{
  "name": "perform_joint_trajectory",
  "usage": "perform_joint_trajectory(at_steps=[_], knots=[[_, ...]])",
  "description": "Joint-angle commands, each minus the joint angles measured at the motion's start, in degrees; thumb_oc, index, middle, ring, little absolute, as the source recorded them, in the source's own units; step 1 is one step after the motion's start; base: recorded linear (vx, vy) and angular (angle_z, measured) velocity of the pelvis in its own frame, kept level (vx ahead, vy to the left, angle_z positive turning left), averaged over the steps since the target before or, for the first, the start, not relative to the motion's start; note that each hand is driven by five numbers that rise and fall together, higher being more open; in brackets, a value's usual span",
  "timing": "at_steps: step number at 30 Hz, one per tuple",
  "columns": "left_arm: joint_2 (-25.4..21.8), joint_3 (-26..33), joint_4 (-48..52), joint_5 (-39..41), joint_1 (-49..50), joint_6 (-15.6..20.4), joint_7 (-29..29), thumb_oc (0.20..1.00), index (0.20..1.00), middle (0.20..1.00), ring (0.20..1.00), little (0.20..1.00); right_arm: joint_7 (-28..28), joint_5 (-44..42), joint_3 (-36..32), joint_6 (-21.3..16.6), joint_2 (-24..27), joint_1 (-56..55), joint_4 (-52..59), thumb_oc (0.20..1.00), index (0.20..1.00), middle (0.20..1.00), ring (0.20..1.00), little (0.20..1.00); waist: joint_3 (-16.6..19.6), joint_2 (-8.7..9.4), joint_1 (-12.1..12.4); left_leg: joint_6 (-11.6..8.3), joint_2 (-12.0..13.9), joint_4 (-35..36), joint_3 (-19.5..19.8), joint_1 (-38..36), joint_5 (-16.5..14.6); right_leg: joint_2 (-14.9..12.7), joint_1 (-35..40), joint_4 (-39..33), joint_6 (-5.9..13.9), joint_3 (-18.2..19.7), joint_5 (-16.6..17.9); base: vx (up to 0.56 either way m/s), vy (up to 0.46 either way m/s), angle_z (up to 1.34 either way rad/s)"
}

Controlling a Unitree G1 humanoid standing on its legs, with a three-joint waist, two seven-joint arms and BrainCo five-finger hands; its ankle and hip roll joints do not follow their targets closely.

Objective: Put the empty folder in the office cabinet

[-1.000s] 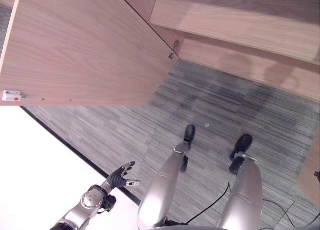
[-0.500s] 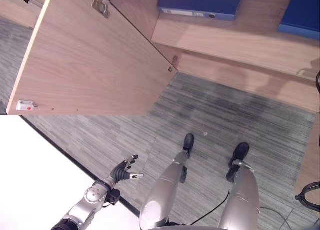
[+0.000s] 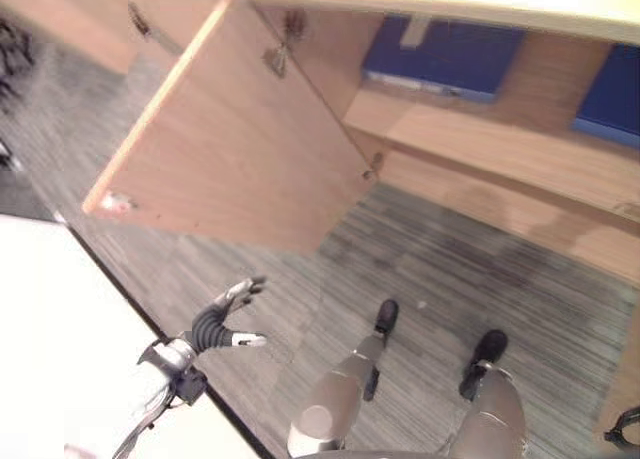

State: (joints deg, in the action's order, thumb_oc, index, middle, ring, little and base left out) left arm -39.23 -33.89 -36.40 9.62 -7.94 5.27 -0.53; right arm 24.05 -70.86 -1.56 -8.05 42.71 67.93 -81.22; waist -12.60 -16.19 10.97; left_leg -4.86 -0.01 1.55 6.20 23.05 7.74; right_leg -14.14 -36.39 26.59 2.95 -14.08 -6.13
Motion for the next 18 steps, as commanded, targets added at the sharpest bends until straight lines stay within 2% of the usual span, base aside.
perform_joint_trajectory(at_steps=[1,4,5,7,9,11,13,18], knots=[[4.5,2.4,5.0,-0.8,0.1,3.8,3.4,1.000,1.000,1.000,1.000,1.000,0.2,0.8,0.6,-3.2,5.4,1.6,-0.9,1.000,1.000,1.000,1.000,1.000,-5.3,1.34,2.1,-2.09,1.9,2.9,4.4,-4.2,-4.0,2.5,7.7,-3.5,3.15,-0.6,-5.8,0.01,-0.030,-0.14],[5.7,3.4,4.2,-1.4,1.3,3.8,3.0,1.000,1.000,1.000,1.000,1.000,-1.2,1.2,-1.0,-4.3,2.5,-2.4,1.9,1.000,1.000,1.000,1.000,1.000,-4.8,1.97,1.5,-2.33,2.5,2.9,4.2,-5.5,-4.2,3.2,10.5,-5.4,3.14,-1.1,-5.1,0.04,-0.044,0.03],[7.6,5.0,2.3,-1.4,0.7,3.2,2.8,1.000,1.000,1.000,1.000,1.000,-3.7,1.0,-3.2,-6.6,-3.6,-9.3,6.8,1.000,1.000,1.000,1.000,1.000,-3.8,3.57,0.5,-2.51,3.4,2.8,4.0,-7.4,-4.7,4.2,13.8,-8.2,2.82,-1.2,-4.4,0.10,-0.098,0.03],[8.4,6.1,1.0,-1.9,0.5,2.9,2.8,1.000,1.000,1.000,1.000,1.000,-5.2,0.8,-4.6,-7.5,-7.4,-14.1,9.4,1.000,1.000,1.000,1.000,1.000,-3.2,4.62,-0.4,-2.47,4.2,2.8,3.7,-8.6,-4.8,4.9,15.5,-9.7,2.68,-1.2,-3.5,0.11,-0.096,0.01],[9.9,7.4,-0.9,-2.7,0.6,2.2,2.7,1.000,1.000,1.000,1.000,1.000,-7.4,2.0,-5.0,-7.7,-13.7,-21.0,13.1,1.000,1.000,1.000,1.000,1.000,-2.3,6.85,-2.0,-2.73,5.5,2.6,3.1,-11.5,-6.1,5.9,18.8,-11.5,2.51,-0.7,-3.6,0.13,-0.088,-0.08],[12.0,9.2,-3.2,-3.6,1.2,1.5,2.7,1.000,1.000,1.000,1.000,1.000,-8.6,4.6,-4.7,-8.2,-19.4,-29.5,19.1,1.000,1.000,1.000,1.000,1.000,-1.0,8.60,-4.0,-2.90,6.6,2.7,2.2,-14.0,-6.0,6.8,21.9,-14.4,2.39,-0.4,-2.2,0.12,-0.044,-0.17],[15.4,12.0,-7.6,-5.5,1.9,0.3,3.1,1.000,1.000,1.000,1.000,1.000,-10.6,9.1,-2.7,-7.6,-25.5,-41.7,26.4,1.000,1.000,1.000,1.000,1.000,1.1,10.73,-7.0,-3.37,7.9,2.8,0.7,-18.1,-6.6,8.2,26.0,-17.3,2.18,0.3,-1.6,0.18,-0.040,-0.35],[17.4,13.7,-10.7,-7.3,2.2,-0.2,3.8,1.000,1.000,1.000,1.000,1.000,-11.7,14.6,0.1,-6.5,-27.7,-49.3,31.6,1.000,1.000,1.000,1.000,1.000,3.1,12.11,-8.8,-3.70,8.7,2.9,-0.7,-21.2,-7.0,9.1,29.3,-20.0,2.33,1.0,-0.8,0.08,-0.014,-0.30]])
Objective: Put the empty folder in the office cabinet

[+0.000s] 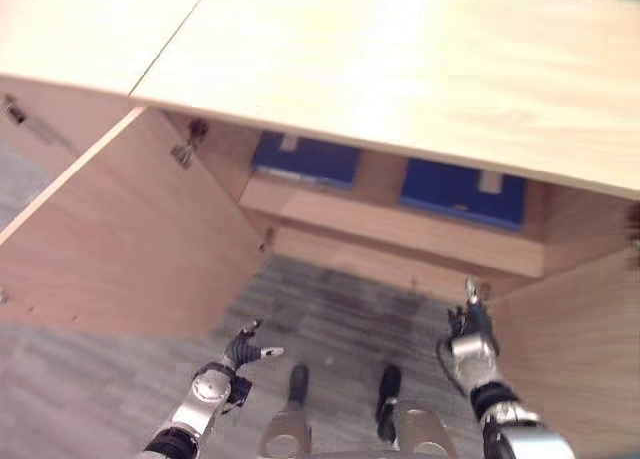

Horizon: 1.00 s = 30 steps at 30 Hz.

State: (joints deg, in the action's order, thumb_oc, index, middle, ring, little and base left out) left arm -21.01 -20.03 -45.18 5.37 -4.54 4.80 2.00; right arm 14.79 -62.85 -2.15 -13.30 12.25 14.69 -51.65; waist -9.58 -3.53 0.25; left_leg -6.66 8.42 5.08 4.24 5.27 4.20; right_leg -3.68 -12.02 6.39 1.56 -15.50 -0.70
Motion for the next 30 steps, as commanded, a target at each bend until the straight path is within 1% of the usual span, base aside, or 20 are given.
perform_joint_trajectory(at_steps=[1,3,4,5,10,11,12,13,17,20,25,27,28,29,30], knots=[[-0.3,0.6,-3.3,-3.9,-1.2,0.2,1.6,1.000,1.000,1.000,1.000,1.000,-3.0,9.8,1.5,-0.5,2.8,0.6,4.3,1.000,1.000,1.000,1.000,1.000,1.2,-0.11,1.1,-2.01,0.8,-0.5,0.6,-5.0,-3.8,-1.2,6.4,-0.6,3.83,2.5,-6.1,0.10,-0.010,-0.12],[0.1,0.9,-3.7,-4.0,-1.3,0.2,1.7,1.000,1.000,1.000,1.000,1.000,-3.1,11.5,2.0,-0.1,2.9,-1.0,5.1,1.000,1.000,1.000,1.000,1.000,1.7,0.09,0.7,-2.06,0.9,-0.5,0.4,-5.7,-3.9,-1.0,7.2,-0.9,3.85,2.7,-6.1,0.09,0.012,-0.13],[0.7,1.4,-4.8,-4.2,-2.1,0.2,2.0,1.000,1.000,1.000,1.000,1.000,-3.7,16.7,3.5,1.6,3.5,-4.0,6.6,1.000,1.000,1.000,1.000,1.000,3.1,0.51,-0.3,-1.99,1.3,-0.4,-0.3,-7.4,-4.3,-1.0,8.5,-1.1,3.98,2.8,-6.0,0.09,0.024,-0.05],[0.8,1.4,-4.9,-4.2,-2.1,0.2,2.0,1.000,1.000,1.000,1.000,1.000,-3.7,16.8,3.5,1.6,3.5,-4.0,6.7,1.000,1.000,1.000,1.000,1.000,3.0,0.48,-0.2,-1.98,1.3,-0.4,-0.3,-7.5,-4.3,-1.0,8.6,-1.2,3.99,2.8,-6.0,0.09,0.030,-0.06],[1.6,1.6,-6.6,-5.2,-2.7,0.3,1.9,1.000,1.000,1.000,1.000,1.000,-4.9,24.4,5.6,3.9,4.9,-7.2,7.2,1.000,1.000,1.000,1.000,1.000,4.8,1.06,-1.2,-1.87,1.4,-0.1,-1.5,-9.6,-5.1,-1.1,10.7,-2.6,4.44,3.0,-5.3,0.04,0.027,-0.12],[1.7,1.7,-6.4,-5.5,-2.4,0.4,1.5,1.000,1.000,1.000,1.000,1.000,-5.4,28.6,6.3,4.7,5.8,-8.6,8.1,0.570,0.570,0.570,0.570,0.570,5.5,1.32,-1.3,-1.68,1.4,-0.1,-1.9,-10.3,-5.6,-1.4,11.5,-3.4,4.80,3.0,-4.6,0.02,0.033,-0.09],[1.7,1.7,-6.4,-5.5,-2.4,0.4,1.5,1.000,1.000,1.000,1.000,1.000,-5.4,28.6,6.3,4.7,5.8,-8.7,8.1,0.504,0.504,0.504,0.504,0.504,5.5,1.32,-1.3,-1.67,1.4,-0.1,-1.9,-10.4,-5.6,-1.4,11.6,-3.4,4.81,3.0,-4.6,0.02,0.033,-0.09],[1.7,1.7,-6.2,-5.7,-2.2,0.5,1.4,1.000,1.000,1.000,1.000,1.000,-5.6,29.7,6.5,4.8,6.1,-9.3,8.7,0.200,0.200,0.200,0.200,0.200,5.6,1.35,-1.4,-1.58,1.3,-0.1,-2.0,-10.6,-5.8,-1.5,11.8,-3.5,4.90,3.0,-4.5,0.01,0.018,-0.04],[1.7,1.7,-5.8,-7.4,-0.8,1.1,0.7,1.000,1.000,1.000,1.000,1.000,-5.9,36.8,6.6,5.1,7.7,-11.5,9.6,0.200,0.200,0.200,0.200,0.200,6.1,1.57,-1.5,-0.93,0.8,-0.1,-2.5,-11.9,-6.8,-2.0,13.0,-3.9,5.35,3.1,-4.1,0.01,0.013,-0.01],[1.9,1.5,-5.9,-8.1,-0.4,1.2,0.6,1.000,1.000,1.000,1.000,1.000,-5.5,40.1,7.0,5.4,8.1,-12.0,9.9,0.200,0.200,0.200,0.200,0.200,6.2,1.56,-1.5,-0.69,0.6,-0.1,-2.7,-12.0,-7.0,-2.2,13.3,-3.8,5.50,3.1,-4.0,0.00,0.000,0.00],[1.8,1.3,-5.4,-9.1,-0.4,1.2,0.4,1.000,1.000,1.000,1.000,1.000,-5.1,41.1,6.5,5.2,8.0,-12.6,10.5,0.200,0.200,0.200,0.200,0.200,6.1,1.62,-1.6,-0.56,0.5,-0.1,-2.7,-12.2,-7.1,-2.3,13.5,-3.4,5.39,3.1,-4.3,0.00,-0.012,0.02],[1.6,1.4,-5.0,-8.8,-0.7,1.1,0.4,1.000,1.000,1.000,1.000,1.000,-5.4,40.7,6.7,5.2,7.8,-12.4,10.2,0.200,0.200,0.200,0.200,0.200,5.7,1.71,-1.6,-0.80,1.1,-1.1,-2.6,-12.2,-7.0,-2.1,13.6,-2.7,5.05,3.3,-4.9,-0.01,-0.074,0.08],[1.1,1.8,-4.1,-8.5,-0.6,1.2,0.2,1.000,1.000,1.000,1.000,1.000,-5.7,40.8,7.2,5.2,7.9,-12.2,10.6,0.200,0.200,0.200,0.200,0.200,5.0,2.03,-1.5,-1.30,1.7,-4.2,-2.6,-11.0,-7.5,-1.8,13.8,-2.4,4.54,3.6,-5.5,-0.10,-0.133,0.09],[0.7,2.2,-2.9,-8.0,-0.6,1.2,0.1,1.000,1.000,1.000,1.000,1.000,-6.2,40.8,8.2,5.2,8.1,-11.4,11.1,0.200,0.200,0.200,0.200,0.200,3.6,2.56,-0.9,-1.39,1.5,-9.3,-1.8,-8.4,-7.7,-1.4,13.7,-2.3,3.79,4.7,-5.7,-0.19,-0.173,-0.01],[0.5,2.4,-2.4,-7.0,-1.1,1.3,0.2,1.000,1.000,1.000,1.000,1.000,-6.6,40.2,9.4,5.1,8.6,-10.0,11.6,0.200,0.200,0.200,0.200,0.200,1.2,3.49,0.3,-1.68,0.4,-17.8,1.5,-3.2,-5.5,-1.1,13.6,-2.6,2.93,6.1,-5.6,-0.17,-0.120,-0.24]])
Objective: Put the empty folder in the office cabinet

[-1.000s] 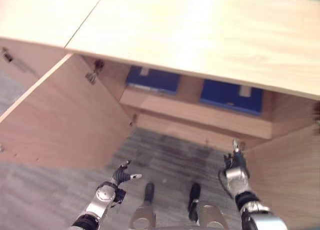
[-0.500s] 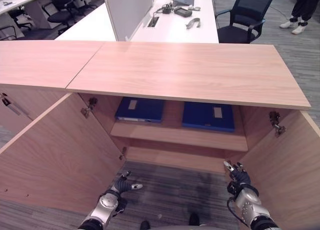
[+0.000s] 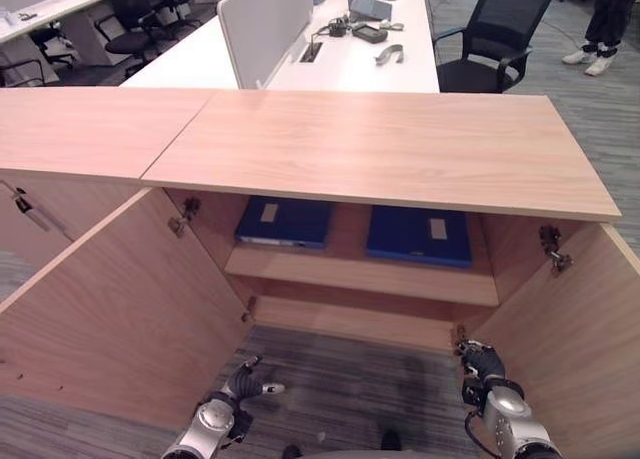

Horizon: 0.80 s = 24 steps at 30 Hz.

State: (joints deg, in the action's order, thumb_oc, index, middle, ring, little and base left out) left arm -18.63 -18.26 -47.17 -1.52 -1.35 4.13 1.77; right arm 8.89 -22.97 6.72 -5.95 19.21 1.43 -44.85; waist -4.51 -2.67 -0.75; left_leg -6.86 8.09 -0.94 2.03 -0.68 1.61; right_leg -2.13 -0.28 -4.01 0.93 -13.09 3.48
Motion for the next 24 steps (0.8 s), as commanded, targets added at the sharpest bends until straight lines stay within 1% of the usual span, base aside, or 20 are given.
perform_joint_trajectory(at_steps=[1,2,3,4,6,7,8,10,12,13,15,16,17,18,19,20,21,22,23,24], knots=[[-1.7,0.6,-0.5,0.2,-4.6,1.8,0.5,1.000,1.000,1.000,1.000,1.000,-0.7,0.2,0.3,-2.0,1.9,3.4,4.9,0.200,0.200,0.200,0.200,0.200,-4.5,2.69,1.3,-1.18,0.3,-12.7,4.4,4.9,-2.6,-2.9,2.1,7.2,3.59,3.3,-9.9,-0.01,-0.057,-0.30],[-1.5,0.5,-0.8,-0.1,-4.5,1.7,0.4,1.000,1.000,1.000,1.000,1.000,-0.6,0.2,-0.1,-1.8,2.2,3.4,5.2,0.200,0.200,0.200,0.200,0.200,-4.7,2.63,1.9,-0.27,-1.1,-9.6,3.7,7.2,-3.3,-2.9,3.0,6.3,3.83,3.3,-10.1,0.13,0.033,-0.23],[-1.4,0.4,-0.8,-0.2,-4.1,1.7,0.3,1.000,1.000,1.000,1.000,1.000,-0.6,0.1,-0.4,-1.7,2.3,3.4,5.2,0.200,0.200,0.200,0.200,0.200,-4.7,2.56,2.5,0.20,-2.2,-7.8,3.5,8.3,-2.6,-2.7,3.5,5.9,3.90,3.6,-10.2,0.15,0.029,0.08],[-1.4,0.3,-0.8,-0.2,-4.1,1.7,0.3,1.000,1.000,1.000,1.000,1.000,-0.6,0.1,-0.4,-1.7,2.3,3.4,5.2,0.200,0.200,0.200,0.200,0.200,-4.7,2.66,2.5,0.25,-2.3,-7.6,3.4,8.2,-2.6,-2.8,3.5,5.9,3.94,3.6,-10.3,0.11,0.055,0.15],[-1.9,0.4,-0.6,-0.2,-3.6,1.7,0.0,1.000,1.000,1.000,1.000,1.000,-0.4,0.1,-0.4,-1.6,2.6,4.3,4.5,0.200,0.200,0.200,0.200,0.200,-5.2,2.28,4.3,0.88,-4.9,-4.5,3.6,12.8,1.2,-1.9,4.5,5.6,3.89,4.8,-11.4,0.11,0.058,-0.01],[-1.9,0.4,-0.6,-0.2,-3.6,1.7,0.0,1.000,1.000,1.000,1.000,1.000,-0.4,0.1,-0.4,-1.6,2.5,4.4,4.5,0.200,0.200,0.200,0.200,0.200,-5.1,2.32,4.3,0.89,-4.9,-4.5,3.5,12.8,1.2,-1.9,4.5,5.6,3.90,4.9,-11.4,0.20,0.062,-0.30],[-3.0,0.8,-0.1,-0.1,-2.9,1.8,-0.2,1.000,1.000,1.000,1.000,1.000,0.2,0.5,0.0,-1.5,2.3,5.8,3.6,0.200,0.200,0.200,0.200,0.200,-6.1,2.17,6.7,1.08,-6.9,-2.1,3.4,17.7,4.3,-0.6,5.8,5.8,3.55,7.1,-13.2,0.20,0.070,-0.28],[-3.2,0.9,-0.4,-0.3,-2.9,1.8,-0.4,1.000,1.000,1.000,1.000,1.000,0.0,0.9,0.3,-1.3,2.0,6.4,3.0,0.200,0.200,0.200,0.200,0.200,-6.0,2.19,7.4,1.26,-6.7,-1.3,3.1,17.1,5.0,-0.2,6.1,5.8,3.69,8.0,-13.6,0.16,0.074,-0.76],[-2.8,1.1,-2.4,-0.7,-3.0,1.8,-0.1,1.000,1.000,1.000,1.000,1.000,-0.4,1.7,0.8,-1.0,1.5,6.9,1.8,0.200,0.200,0.200,0.200,0.200,-4.9,2.34,7.6,1.88,-6.4,0.8,3.6,14.6,5.3,-0.4,7.3,5.1,4.72,8.6,-13.9,0.22,0.152,-0.93],[-2.8,1.1,-3.8,-1.0,-3.3,1.7,-0.2,1.000,1.000,1.000,1.000,1.000,-0.8,2.3,1.2,-0.6,0.8,7.1,0.6,0.200,0.200,0.200,0.200,0.200,-3.7,3.08,7.4,2.54,-6.7,1.2,3.9,13.6,4.9,-1.4,7.7,5.5,5.47,9.4,-14.4,0.29,0.200,-0.09],[-3.2,0.7,-5.5,-1.5,-4.2,1.4,-0.2,1.000,1.000,1.000,1.000,1.000,-1.0,2.6,1.3,-0.2,0.0,7.2,-0.2,0.200,0.200,0.200,0.200,0.200,-3.0,4.19,7.2,3.23,-6.5,0.6,2.6,12.8,3.9,-2.6,7.4,7.8,6.23,9.8,-15.0,0.30,0.176,-0.09],[-3.8,0.8,-6.0,-1.5,-4.8,1.2,-0.5,1.000,1.000,1.000,1.000,1.000,-1.4,3.0,1.8,0.2,-0.9,7.5,-0.7,0.200,0.200,0.200,0.200,0.200,-2.5,5.09,7.5,4.43,-6.7,-0.1,1.6,11.8,2.7,-3.4,6.5,11.3,7.46,10.4,-15.2,0.29,0.164,-0.41],[-4.1,0.9,-6.1,-1.6,-5.0,1.0,-0.5,1.000,1.000,1.000,1.000,1.000,-1.7,3.2,2.0,0.3,-1.5,7.6,-1.0,0.200,0.200,0.200,0.200,0.200,-2.6,5.42,7.7,5.00,-6.7,-0.4,1.0,11.1,2.1,-3.7,5.7,14.0,8.26,10.5,-14.9,0.21,0.127,-0.31],[-4.2,0.9,-6.1,-1.6,-5.0,1.0,-0.5,1.000,1.000,1.000,1.000,1.000,-1.7,3.2,2.0,0.3,-1.5,7.7,-1.1,0.200,0.200,0.200,0.200,0.200,-2.6,5.49,7.8,5.03,-6.7,-0.4,0.9,11.1,2.1,-3.8,5.5,14.2,8.30,10.6,-15.0,0.12,0.085,-0.27],[-4.4,1.0,-6.1,-1.8,-5.0,0.9,-0.7,1.000,1.000,1.000,1.000,1.000,-1.9,3.4,2.1,0.4,-2.1,7.8,-1.3,0.200,0.200,0.200,0.200,0.200,-2.8,5.55,7.6,5.63,-6.7,-0.4,0.3,9.8,1.5,-4.0,4.1,17.8,9.29,10.6,-14.1,0.11,0.084,-0.34],[-4.7,1.2,-6.2,-1.7,-5.2,0.7,-0.6,1.000,1.000,1.000,1.000,1.000,-2.0,3.5,2.2,0.7,-2.5,8.0,-1.5,0.200,0.200,0.200,0.200,0.200,-3.0,5.41,7.3,6.14,-6.5,-0.2,0.0,8.5,0.9,-4.2,2.6,21.0,10.35,10.5,-12.3,0.10,0.207,-0.48],[-5.1,1.2,-6.4,-0.3,-6.5,0.4,-0.1,1.000,1.000,1.000,1.000,1.000,-2.0,3.1,3.0,0.9,-3.6,9.9,-1.9,0.200,0.200,0.200,0.200,0.200,-5.5,3.83,6.4,7.49,-5.3,0.1,-1.0,6.5,0.3,-4.8,-3.1,32.7,12.28,8.7,-7.0,0.10,0.224,-0.46],[-5.2,1.2,-6.0,-0.3,-6.5,0.3,0.0,1.000,1.000,1.000,1.000,1.000,-1.9,3.2,2.9,1.0,-4.3,10.1,-1.7,0.200,0.200,0.200,0.200,0.200,-6.0,3.00,6.0,7.88,-4.9,0.8,-0.9,4.9,-0.3,-5.7,-5.7,34.8,12.50,7.0,-6.1,0.05,0.180,-0.49],[-5.2,1.2,-6.0,-0.3,-6.5,0.3,0.0,1.000,1.000,1.000,1.000,1.000,-1.9,3.2,2.9,1.0,-4.3,10.1,-1.7,0.200,0.200,0.200,0.200,0.200,-6.1,3.05,5.9,7.88,-5.0,0.9,-0.8,4.8,-0.2,-5.8,-5.6,34.9,12.51,7.0,-6.2,0.17,0.013,-0.25],[-5.6,1.3,-6.2,-0.7,-6.5,0.4,0.0,1.000,1.000,1.000,1.000,1.000,-2.0,3.4,2.7,1.1,-4.7,10.3,-2.0,0.200,0.200,0.200,0.200,0.200,-5.8,3.08,5.6,7.09,-4.6,2.0,-1.1,3.0,-1.2,-8.7,-5.2,28.5,11.53,4.0,-7.2,0.18,-0.087,-0.23]])
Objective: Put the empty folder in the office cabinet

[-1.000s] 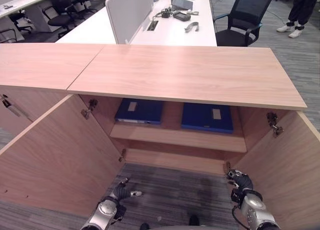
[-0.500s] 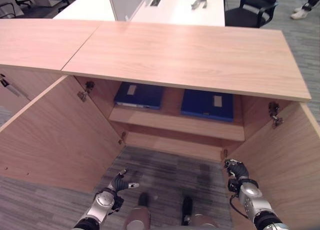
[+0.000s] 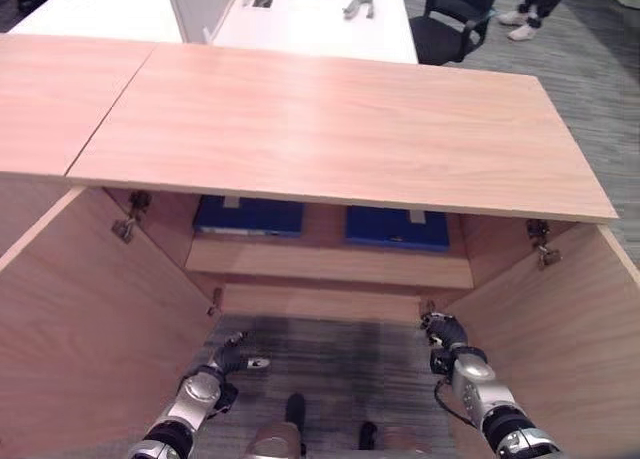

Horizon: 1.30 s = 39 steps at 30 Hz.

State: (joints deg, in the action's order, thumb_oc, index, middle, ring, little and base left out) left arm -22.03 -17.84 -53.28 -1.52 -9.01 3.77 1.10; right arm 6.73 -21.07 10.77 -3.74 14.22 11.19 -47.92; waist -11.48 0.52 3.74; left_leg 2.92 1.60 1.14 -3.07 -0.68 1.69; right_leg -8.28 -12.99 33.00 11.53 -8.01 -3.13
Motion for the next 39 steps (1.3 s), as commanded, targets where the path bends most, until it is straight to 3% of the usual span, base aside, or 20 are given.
perform_joint_trajectory(at_steps=[1,3,5,7,13,19,27,34,39], knots=[[-2.3,0.9,0.0,-0.6,0.9,0.9,0.7,1.000,1.000,1.000,1.000,1.000,0.2,1.6,-1.3,-1.2,0.4,0.6,1.1,0.200,0.200,0.200,0.200,0.200,1.5,0.09,1.2,-3.23,1.9,0.4,3.7,2.6,-1.8,-3.8,7.2,-13.4,0.28,-2.2,-0.7,0.26,-0.138,-0.17],[-2.2,0.8,-0.2,-0.3,0.4,1.1,0.9,1.000,1.000,1.000,1.000,1.000,0.4,2.0,-1.5,-1.2,0.9,0.6,1.0,0.200,0.200,0.200,0.200,0.200,1.5,0.47,0.1,-3.95,1.3,1.3,4.7,0.9,-2.7,-4.8,5.4,-22.7,-0.13,-1.5,2.2,0.24,-0.129,-0.22],[-1.8,0.1,-1.2,-0.9,-0.1,1.3,0.9,1.000,1.000,1.000,1.000,1.000,0.6,3.0,-1.8,-0.6,1.5,-0.3,0.5,0.200,0.200,0.200,0.200,0.200,1.7,0.96,-1.0,-4.18,0.4,1.5,5.3,-0.4,-3.9,-4.7,6.0,-28.8,1.14,1.8,4.5,0.24,-0.081,-0.07],[-1.0,0.5,-2.0,-1.9,0.2,1.8,0.9,1.000,1.000,1.000,1.000,1.000,0.1,3.8,-1.7,-0.5,1.9,-1.0,0.3,0.200,0.200,0.200,0.200,0.200,4.0,1.46,-1.1,-4.49,-0.7,2.8,4.7,-2.0,-4.5,-5.8,9.3,-33.3,2.00,1.2,7.6,0.23,-0.064,0.39],[0.0,0.8,-3.2,-2.2,1.5,1.8,0.9,1.000,1.000,1.000,1.000,1.000,-0.6,4.9,-0.7,-0.5,2.9,-1.4,1.9,0.200,0.200,0.200,0.200,0.200,5.9,0.68,-0.9,-5.37,0.5,3.6,4.9,-3.1,-4.6,-5.2,12.4,-35.9,1.55,-0.8,7.6,0.11,-0.061,0.29],[1.5,-0.5,-4.1,-3.2,4.0,1.8,0.2,1.000,1.000,1.000,1.000,1.000,-1.4,5.4,1.4,-0.9,4.1,1.3,3.1,0.200,0.200,0.200,0.200,0.200,7.2,-0.04,-0.2,-6.87,2.6,3.9,5.5,-4.3,-4.8,-3.6,16.2,-37.1,0.51,-2.2,5.4,0.08,-0.062,0.07],[1.2,-1.5,-2.8,-2.4,4.1,1.7,-0.2,1.000,1.000,1.000,1.000,1.000,-1.4,7.0,4.7,-0.8,4.4,5.7,3.7,0.200,0.200,0.200,0.200,0.200,7.3,0.13,1.3,-7.69,3.9,3.9,7.2,-4.4,-4.3,-2.4,17.5,-36.7,-0.57,-2.8,3.6,0.04,-0.027,0.14],[-0.2,-3.4,-1.1,0.5,0.9,1.8,0.1,1.000,1.000,1.000,1.000,1.000,0.4,7.9,7.6,0.2,4.2,14.0,-1.5,0.200,0.200,0.200,0.200,0.200,5.8,0.89,3.7,-8.03,4.3,3.9,9.4,-2.6,-3.4,-2.1,16.5,-34.9,-0.76,-4.0,2.7,-0.02,-0.029,0.17],[-1.6,-5.4,-0.1,3.5,-4.2,2.0,0.7,1.000,1.000,1.000,1.000,1.000,2.0,7.3,8.3,0.9,4.8,20.6,-5.9,0.200,0.200,0.200,0.200,0.200,2.0,0.88,5.8,-8.43,4.3,3.7,12.2,1.8,-1.5,-2.4,12.8,-32.2,-0.79,-5.8,2.2,-0.12,-0.039,0.31]])
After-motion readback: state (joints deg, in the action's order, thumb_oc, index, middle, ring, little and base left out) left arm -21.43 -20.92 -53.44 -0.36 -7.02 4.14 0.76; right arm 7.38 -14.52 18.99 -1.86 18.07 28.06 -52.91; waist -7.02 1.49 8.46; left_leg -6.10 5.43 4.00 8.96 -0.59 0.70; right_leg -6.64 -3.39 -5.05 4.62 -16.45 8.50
